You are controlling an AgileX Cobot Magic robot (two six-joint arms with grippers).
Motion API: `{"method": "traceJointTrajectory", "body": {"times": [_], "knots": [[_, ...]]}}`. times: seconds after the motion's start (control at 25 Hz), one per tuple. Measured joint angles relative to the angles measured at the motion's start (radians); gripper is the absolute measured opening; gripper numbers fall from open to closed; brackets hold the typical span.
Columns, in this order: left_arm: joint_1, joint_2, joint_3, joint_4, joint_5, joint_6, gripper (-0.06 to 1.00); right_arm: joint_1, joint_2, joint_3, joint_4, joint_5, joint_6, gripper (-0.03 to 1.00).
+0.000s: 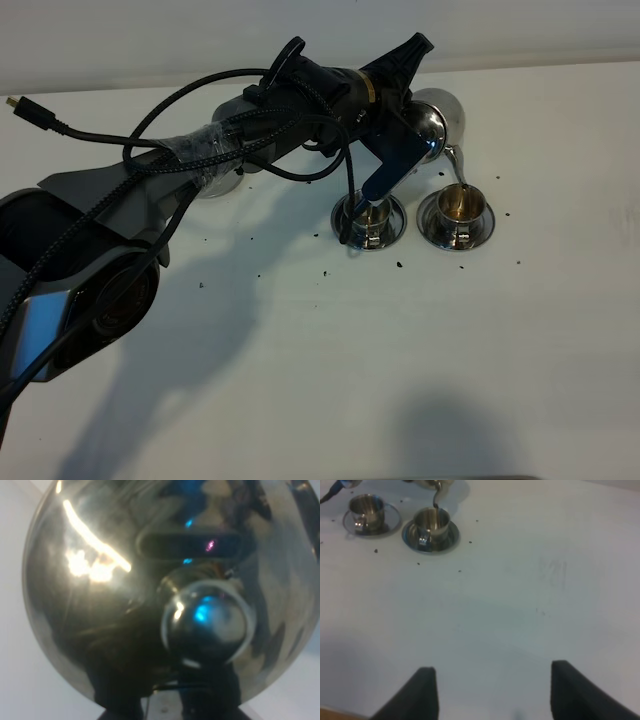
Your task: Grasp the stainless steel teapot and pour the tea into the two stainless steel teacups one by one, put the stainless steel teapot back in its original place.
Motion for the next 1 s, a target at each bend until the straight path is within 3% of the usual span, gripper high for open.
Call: {"method": "traceJointTrajectory", "body": {"times": [0.56,1.0], "knots": [[0.0,0.0,0.0,0.022,-0.091,0.029,0.22,0.0,0.0,0.0,0.0,0.0,0.0,0.48],[-0.001,0.0,0.0,0.022,-0.057,0.061,0.22,0.0,0.0,0.0,0.0,0.0,0.0,0.48]]}}
